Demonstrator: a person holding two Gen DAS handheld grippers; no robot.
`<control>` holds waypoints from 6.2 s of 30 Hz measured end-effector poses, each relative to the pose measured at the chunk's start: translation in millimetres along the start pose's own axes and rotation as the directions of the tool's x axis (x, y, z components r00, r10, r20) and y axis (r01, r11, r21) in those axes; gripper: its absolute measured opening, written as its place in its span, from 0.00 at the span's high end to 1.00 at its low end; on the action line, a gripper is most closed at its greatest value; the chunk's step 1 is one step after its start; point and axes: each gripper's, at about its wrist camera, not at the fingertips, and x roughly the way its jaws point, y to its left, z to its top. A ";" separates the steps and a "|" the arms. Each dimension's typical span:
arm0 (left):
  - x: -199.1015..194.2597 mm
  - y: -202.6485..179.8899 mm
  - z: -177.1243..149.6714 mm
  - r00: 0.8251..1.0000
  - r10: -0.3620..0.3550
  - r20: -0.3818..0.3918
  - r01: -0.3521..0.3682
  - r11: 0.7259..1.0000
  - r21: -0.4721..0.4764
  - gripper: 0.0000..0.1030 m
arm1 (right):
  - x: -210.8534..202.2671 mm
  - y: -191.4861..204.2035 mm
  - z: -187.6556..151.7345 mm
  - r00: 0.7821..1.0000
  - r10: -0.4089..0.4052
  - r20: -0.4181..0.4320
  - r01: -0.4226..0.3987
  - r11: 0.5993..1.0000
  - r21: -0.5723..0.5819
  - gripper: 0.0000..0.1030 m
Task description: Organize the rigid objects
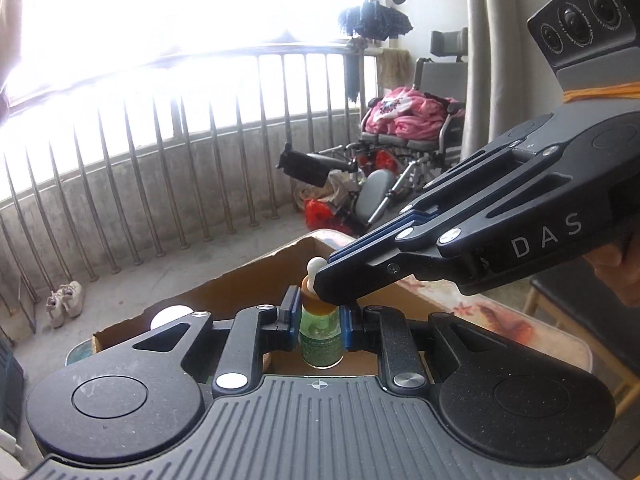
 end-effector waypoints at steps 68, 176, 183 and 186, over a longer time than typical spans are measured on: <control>-6.4 -82.1 -95.0 0.860 -0.050 -0.507 0.274 0.884 0.378 0.60 | 31.5 -27.9 -94.5 0.910 0.035 -0.413 -0.051 0.998 -0.028 0.45; -131.8 -126.5 -99.3 0.893 0.437 -0.109 -0.450 0.875 -0.178 0.00 | -66.2 19.7 -124.4 0.949 -0.291 0.123 0.255 0.935 0.245 0.27; -135.2 -123.0 -102.3 0.903 0.415 -0.110 -0.429 0.878 -0.213 0.00 | -64.7 21.6 -124.1 0.953 -0.279 0.119 0.245 0.939 0.243 0.25; -134.6 -121.0 -105.7 0.902 0.415 -0.118 -0.431 0.877 -0.213 0.00 | -62.9 22.1 -124.8 0.954 -0.276 0.114 0.242 0.939 0.243 0.25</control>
